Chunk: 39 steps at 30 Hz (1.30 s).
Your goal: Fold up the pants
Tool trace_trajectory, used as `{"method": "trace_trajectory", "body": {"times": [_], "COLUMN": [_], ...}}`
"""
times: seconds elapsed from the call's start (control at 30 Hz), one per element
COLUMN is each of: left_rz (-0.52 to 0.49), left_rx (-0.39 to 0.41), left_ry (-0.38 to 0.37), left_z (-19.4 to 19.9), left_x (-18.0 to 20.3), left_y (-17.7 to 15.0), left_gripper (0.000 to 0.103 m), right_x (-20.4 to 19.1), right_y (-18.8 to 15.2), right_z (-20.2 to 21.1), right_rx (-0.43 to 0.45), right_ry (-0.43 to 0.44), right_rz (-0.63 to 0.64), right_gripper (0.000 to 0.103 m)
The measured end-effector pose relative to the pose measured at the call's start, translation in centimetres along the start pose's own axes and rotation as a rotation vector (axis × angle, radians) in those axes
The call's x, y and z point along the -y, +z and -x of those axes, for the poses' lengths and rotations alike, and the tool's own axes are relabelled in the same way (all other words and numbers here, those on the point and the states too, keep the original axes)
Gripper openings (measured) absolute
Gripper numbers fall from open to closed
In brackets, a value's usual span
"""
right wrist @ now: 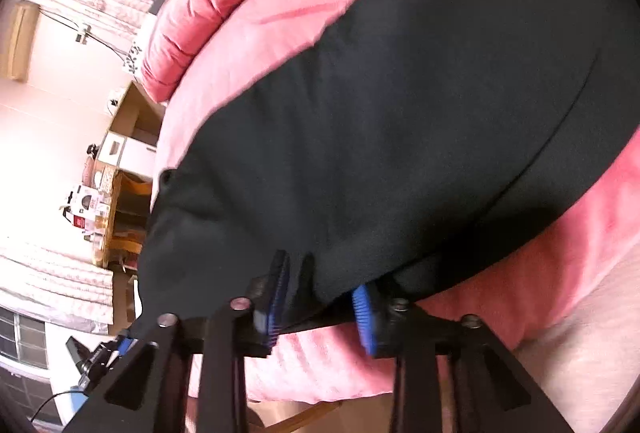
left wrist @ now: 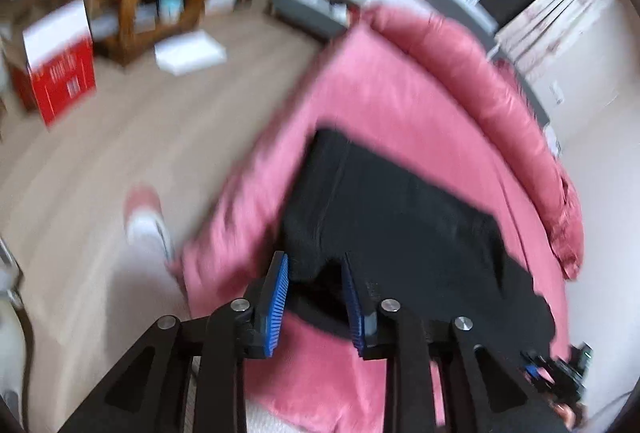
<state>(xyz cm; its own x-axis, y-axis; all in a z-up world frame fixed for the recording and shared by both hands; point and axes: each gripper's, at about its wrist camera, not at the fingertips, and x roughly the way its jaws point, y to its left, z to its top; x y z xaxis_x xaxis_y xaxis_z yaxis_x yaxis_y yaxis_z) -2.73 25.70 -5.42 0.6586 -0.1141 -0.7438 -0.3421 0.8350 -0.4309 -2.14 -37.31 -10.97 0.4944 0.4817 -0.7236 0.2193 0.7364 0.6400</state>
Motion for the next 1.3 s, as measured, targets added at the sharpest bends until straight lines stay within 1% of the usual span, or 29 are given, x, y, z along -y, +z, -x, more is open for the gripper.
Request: {"method": "trace_trajectory", "body": {"times": [0.07,0.13,0.17,0.2,0.23,0.3,0.37,0.43,0.47,0.5,0.57,0.63,0.67,0.7,0.73,0.77,0.8,0.83,0.87,0.93,1.0,1.1,1.2,1.23,1.3], "left_rz": [-0.022,-0.038,-0.055,-0.068,-0.096,-0.129,-0.179,-0.231,-0.266,-0.287,-0.361,-0.428,-0.442,-0.454,-0.457,-0.456,-0.453,-0.452,-0.455,-0.481,-0.505,-0.503,-0.483,-0.488,-0.503], "left_rx": [0.092,0.144,0.153,0.145,0.11,0.052,-0.021,-0.076,-0.103,-0.113,-0.132,-0.151,-0.16,-0.186,-0.211,-0.216,-0.21,-0.208,-0.21,-0.21,-0.207,-0.197,-0.19,-0.186,-0.182], "left_ry": [0.011,0.003,-0.007,-0.018,-0.04,-0.057,-0.095,-0.118,-0.121,-0.116,-0.103,-0.078,-0.077,-0.076,-0.061,-0.045,-0.038,-0.047,-0.055,-0.05,-0.042,-0.034,-0.036,-0.034,-0.025], "left_z": [1.5,2.0,1.9,1.5,0.4,-1.4,-4.1,-6.6,-8.0,-8.9,-10.7,-12.4,-12.8,-13.7,-14.5,-14.9,-15.0,-15.2,-15.2,-15.3,-15.3,-15.3,-15.2,-15.1,-15.2], "left_x": [1.0,2.0,2.9,3.7,4.9,6.4,8.7,10.9,12.2,13.2,15.5,17.4,17.7,18.2,18.3,18.4,18.5,18.5,18.6,18.7,18.9,19.0,19.0,19.1,19.3], "left_y": [0.7,1.3,1.5,1.6,1.6,1.3,0.4,-0.8,-1.5,-1.9,-3.0,-4.0,-4.7,-5.1,-5.3,-5.6,-5.6,-5.8,-5.8,-6.1,-6.1,-6.4,-6.5,-6.6,-6.8], "left_gripper": [0.027,0.028,0.028,0.029,0.03,0.03,0.03,0.03,0.03,0.03,0.032,0.038,0.038,0.041,0.045,0.045,0.047,0.053,0.055,0.056,0.056,0.056,0.059,0.061,0.061], "right_x": [1.0,2.2,3.1,3.7,4.7,6.4,8.0,9.4,9.9,10.8,12.2,13.9,14.6,15.3,15.6,15.7,15.6,15.6,14.9,14.0,12.7,11.8,12.5,13.3,14.4], "right_y": [0.8,1.6,2.1,2.5,2.8,4.1,5.8,7.8,8.8,10.0,11.6,13.1,13.7,14.4,14.6,14.9,15.2,15.4,15.8,15.6,14.8,13.2,10.8,10.1,9.5], "right_z": [2.1,4.0,5.0,5.9,7.0,8.5,10.0,10.9,11.1,11.2,10.9,10.3,10.2,10.1,10.3,10.1,9.8,9.8,9.4,10.1,10.6,13.1,15.2,15.4,15.6], "right_rx": [0.034,0.08,0.104,0.127,0.169,0.24,0.308,0.362,0.377,0.39,0.396,0.398,0.408,0.424,0.432,0.438,0.438,0.428,0.419,0.432,0.471,0.53,0.558,0.552,0.53], "right_ry": [0.01,-0.004,-0.013,-0.021,-0.03,-0.054,-0.08,-0.12,-0.15,-0.184,-0.215,-0.215,-0.211,-0.2,-0.192,-0.186,-0.178,-0.163,-0.159,-0.168,-0.158,-0.197,-0.256,-0.263,-0.234], "right_rz": [-0.008,-0.033,-0.053,-0.069,-0.087,-0.107,-0.123,-0.127,-0.133,-0.147,-0.192,-0.262,-0.294,-0.328,-0.344,-0.358,-0.361,-0.356,-0.348,-0.319,-0.285,-0.227,-0.211,-0.223,-0.228], "right_gripper": [0.034,0.034,0.034,0.034,0.035,0.035,0.035,0.035,0.035,0.035,0.035,0.035,0.035,0.034,0.032,0.03,0.016,0.004,0.004,0.002,0.002,0.002,0.002,0.002,0.004]}}
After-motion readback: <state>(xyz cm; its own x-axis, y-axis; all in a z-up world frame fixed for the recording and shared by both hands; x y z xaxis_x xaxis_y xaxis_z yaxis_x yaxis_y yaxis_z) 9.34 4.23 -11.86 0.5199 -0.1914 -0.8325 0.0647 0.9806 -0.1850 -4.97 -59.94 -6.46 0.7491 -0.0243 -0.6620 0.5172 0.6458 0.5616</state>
